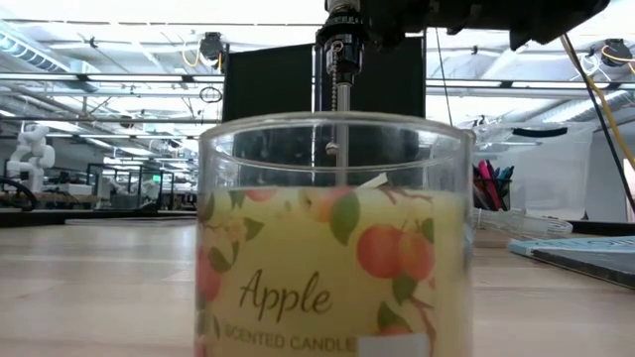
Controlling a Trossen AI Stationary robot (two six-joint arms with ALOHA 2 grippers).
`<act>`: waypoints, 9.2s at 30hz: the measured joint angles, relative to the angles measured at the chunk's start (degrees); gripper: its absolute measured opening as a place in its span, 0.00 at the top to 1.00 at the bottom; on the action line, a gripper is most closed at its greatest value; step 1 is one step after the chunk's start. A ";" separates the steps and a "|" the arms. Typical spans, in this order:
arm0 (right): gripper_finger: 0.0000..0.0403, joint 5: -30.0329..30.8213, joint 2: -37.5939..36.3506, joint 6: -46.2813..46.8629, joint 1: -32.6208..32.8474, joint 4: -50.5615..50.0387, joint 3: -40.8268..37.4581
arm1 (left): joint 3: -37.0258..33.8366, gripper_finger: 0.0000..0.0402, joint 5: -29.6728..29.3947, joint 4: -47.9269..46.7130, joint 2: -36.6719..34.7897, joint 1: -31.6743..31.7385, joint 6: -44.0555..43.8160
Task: Screw lightbulb
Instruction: Insert the white lightbulb into the brown lamp
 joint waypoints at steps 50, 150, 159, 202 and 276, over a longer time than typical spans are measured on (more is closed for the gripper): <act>0.36 2.46 -18.17 -6.78 10.63 -22.14 0.00 | -0.05 1.00 1.22 -0.44 0.00 -0.04 -0.15; 0.36 11.84 -15.96 -11.94 12.53 -12.75 -0.07 | -0.12 1.00 0.42 1.78 0.09 1.02 2.40; 0.36 17.49 -20.10 -9.79 12.21 -12.83 -0.13 | -0.12 1.00 0.42 2.01 0.11 0.96 2.40; 0.35 14.57 0.86 10.38 4.59 0.19 0.02 | -0.12 1.00 0.46 1.76 0.02 0.96 0.90; 0.60 14.39 0.75 5.99 4.76 -1.23 0.04 | -0.05 0.86 -28.16 3.57 1.33 -15.14 4.78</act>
